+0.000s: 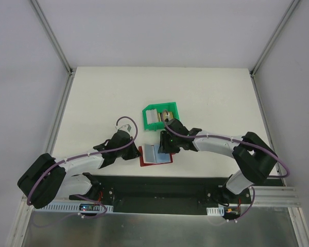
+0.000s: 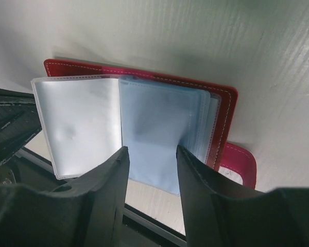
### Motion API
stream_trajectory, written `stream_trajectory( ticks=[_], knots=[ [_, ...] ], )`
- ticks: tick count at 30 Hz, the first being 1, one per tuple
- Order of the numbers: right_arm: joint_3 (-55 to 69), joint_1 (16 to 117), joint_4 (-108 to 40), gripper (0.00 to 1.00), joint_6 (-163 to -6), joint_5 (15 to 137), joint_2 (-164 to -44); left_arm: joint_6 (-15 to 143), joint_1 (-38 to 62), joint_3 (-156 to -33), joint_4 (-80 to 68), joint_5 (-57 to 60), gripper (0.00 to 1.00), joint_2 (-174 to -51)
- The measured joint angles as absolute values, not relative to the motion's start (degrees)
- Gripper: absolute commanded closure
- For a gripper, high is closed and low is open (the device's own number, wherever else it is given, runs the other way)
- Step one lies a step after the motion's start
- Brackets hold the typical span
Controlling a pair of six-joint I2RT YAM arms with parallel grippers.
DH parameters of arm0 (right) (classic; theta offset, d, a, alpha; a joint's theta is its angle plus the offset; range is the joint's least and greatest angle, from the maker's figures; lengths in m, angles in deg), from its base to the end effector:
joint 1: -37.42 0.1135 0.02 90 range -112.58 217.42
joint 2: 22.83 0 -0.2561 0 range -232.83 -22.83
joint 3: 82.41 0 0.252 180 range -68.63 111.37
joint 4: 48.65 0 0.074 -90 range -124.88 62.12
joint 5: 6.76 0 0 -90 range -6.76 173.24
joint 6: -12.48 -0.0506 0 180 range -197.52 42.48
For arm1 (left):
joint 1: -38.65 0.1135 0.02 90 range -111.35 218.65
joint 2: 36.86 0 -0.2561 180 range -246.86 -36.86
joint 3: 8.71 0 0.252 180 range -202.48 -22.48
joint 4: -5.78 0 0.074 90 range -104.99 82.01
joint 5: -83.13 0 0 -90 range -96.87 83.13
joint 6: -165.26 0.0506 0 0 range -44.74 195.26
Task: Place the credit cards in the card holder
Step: Turn over the card slot in the card holder.
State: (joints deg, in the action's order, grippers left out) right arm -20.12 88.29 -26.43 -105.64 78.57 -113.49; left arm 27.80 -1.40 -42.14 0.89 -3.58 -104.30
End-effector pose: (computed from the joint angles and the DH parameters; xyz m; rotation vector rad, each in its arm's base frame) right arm 0.2011 0.2537 0.1537 -0.5459 2.5223 0.6690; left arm 0.1723 -0.1486 0.1309 -0.1223 2.3988 -0.8438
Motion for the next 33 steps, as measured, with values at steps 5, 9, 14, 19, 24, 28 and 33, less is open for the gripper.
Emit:
stream_trajectory(
  ticks=[5, 9, 14, 19, 24, 28, 33],
  knots=[
    [-21.4, 88.3, -26.5, 0.54, -105.4, 80.3, -111.7, 27.8, -1.4, -42.1, 1.0, -3.6, 1.0, -104.3],
    [-21.7, 88.2, -26.0, 0.55, -105.1, 81.2, -110.9, 27.8, -1.4, -42.0, 1.2, -3.6, 1.0, -104.3],
    [-21.7, 88.2, -26.1, 0.58, -105.2, 81.0, -111.0, 27.8, -1.4, -42.0, 1.2, -3.6, 1.0, -104.3],
    [-21.7, 88.2, -26.8, 0.58, -105.2, 80.2, -112.0, 27.8, -1.4, -42.0, 1.3, -3.5, 1.0, -104.4],
    [-21.7, 88.1, -28.6, 0.58, -105.2, 77.8, -113.0, 27.8, -1.4, -42.0, 1.9, -3.5, 1.0, -104.8],
    [-20.9, 87.9, -30.6, 0.58, -105.3, 74.8, -114.6, 27.8, -1.4, -42.0, 2.6, -3.5, 1.0, -105.2],
    [-19.6, 88.1, -32.6, 0.57, -105.5, 72.3, -116.6, 27.7, -1.4, -42.1, 4.0, -3.5, 1.0, -106.1]
  ],
)
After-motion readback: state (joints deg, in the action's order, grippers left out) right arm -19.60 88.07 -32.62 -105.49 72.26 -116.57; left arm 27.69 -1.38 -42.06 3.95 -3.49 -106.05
